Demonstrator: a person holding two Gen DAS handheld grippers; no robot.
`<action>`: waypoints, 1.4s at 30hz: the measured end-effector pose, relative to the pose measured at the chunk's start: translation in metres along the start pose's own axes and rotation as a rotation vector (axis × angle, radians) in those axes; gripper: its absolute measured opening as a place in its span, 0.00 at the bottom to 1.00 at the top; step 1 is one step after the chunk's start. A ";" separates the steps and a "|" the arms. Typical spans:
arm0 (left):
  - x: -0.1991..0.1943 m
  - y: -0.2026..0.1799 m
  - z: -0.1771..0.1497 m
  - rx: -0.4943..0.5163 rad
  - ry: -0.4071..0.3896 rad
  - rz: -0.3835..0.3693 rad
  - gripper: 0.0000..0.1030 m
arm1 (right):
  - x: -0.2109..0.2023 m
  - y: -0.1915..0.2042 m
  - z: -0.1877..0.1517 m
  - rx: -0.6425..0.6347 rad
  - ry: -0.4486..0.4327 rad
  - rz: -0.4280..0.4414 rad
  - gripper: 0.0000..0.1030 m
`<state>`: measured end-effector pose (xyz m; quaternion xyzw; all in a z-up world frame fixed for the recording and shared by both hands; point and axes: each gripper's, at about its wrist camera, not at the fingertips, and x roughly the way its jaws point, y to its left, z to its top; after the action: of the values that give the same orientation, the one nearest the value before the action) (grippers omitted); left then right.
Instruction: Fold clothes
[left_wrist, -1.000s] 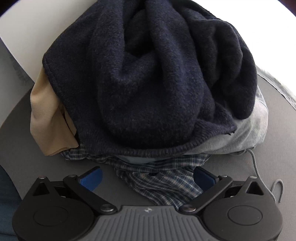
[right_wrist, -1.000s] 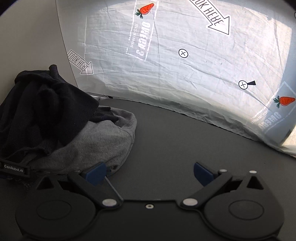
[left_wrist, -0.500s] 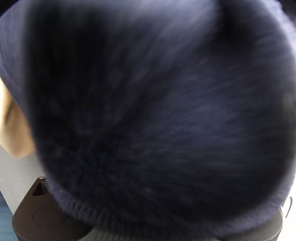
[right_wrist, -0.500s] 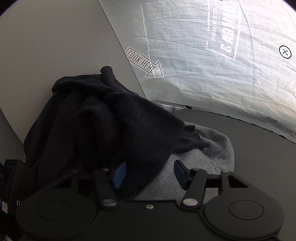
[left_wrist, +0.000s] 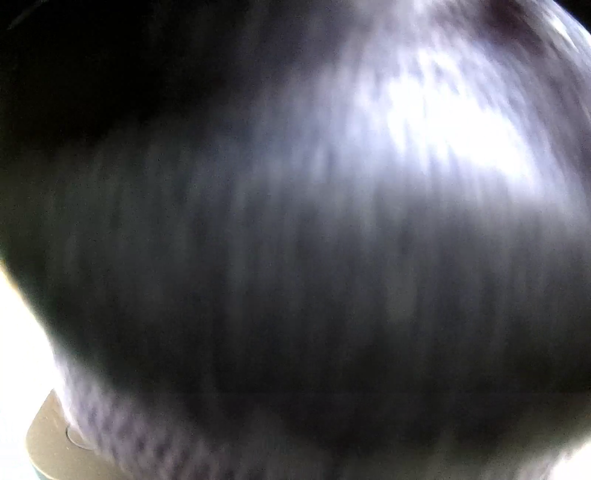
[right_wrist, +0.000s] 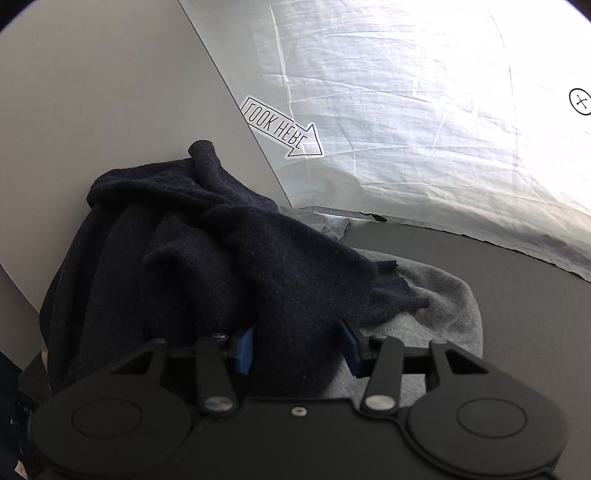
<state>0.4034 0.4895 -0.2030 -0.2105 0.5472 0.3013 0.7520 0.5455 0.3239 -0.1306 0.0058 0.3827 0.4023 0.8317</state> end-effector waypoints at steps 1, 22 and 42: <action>-0.001 -0.001 -0.003 -0.003 -0.020 0.006 1.00 | 0.001 0.003 0.000 -0.031 -0.003 -0.001 0.44; -0.143 -0.051 -0.115 0.034 -0.157 -0.118 1.00 | -0.327 -0.062 -0.139 -0.067 -0.357 -0.750 0.14; -0.171 -0.223 -0.364 0.307 -0.050 -0.339 1.00 | -0.549 -0.249 -0.398 0.480 0.001 -0.959 0.44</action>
<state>0.2645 0.0535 -0.1571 -0.1751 0.5247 0.0890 0.8283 0.2450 -0.3332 -0.1438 0.0202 0.4239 -0.1219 0.8973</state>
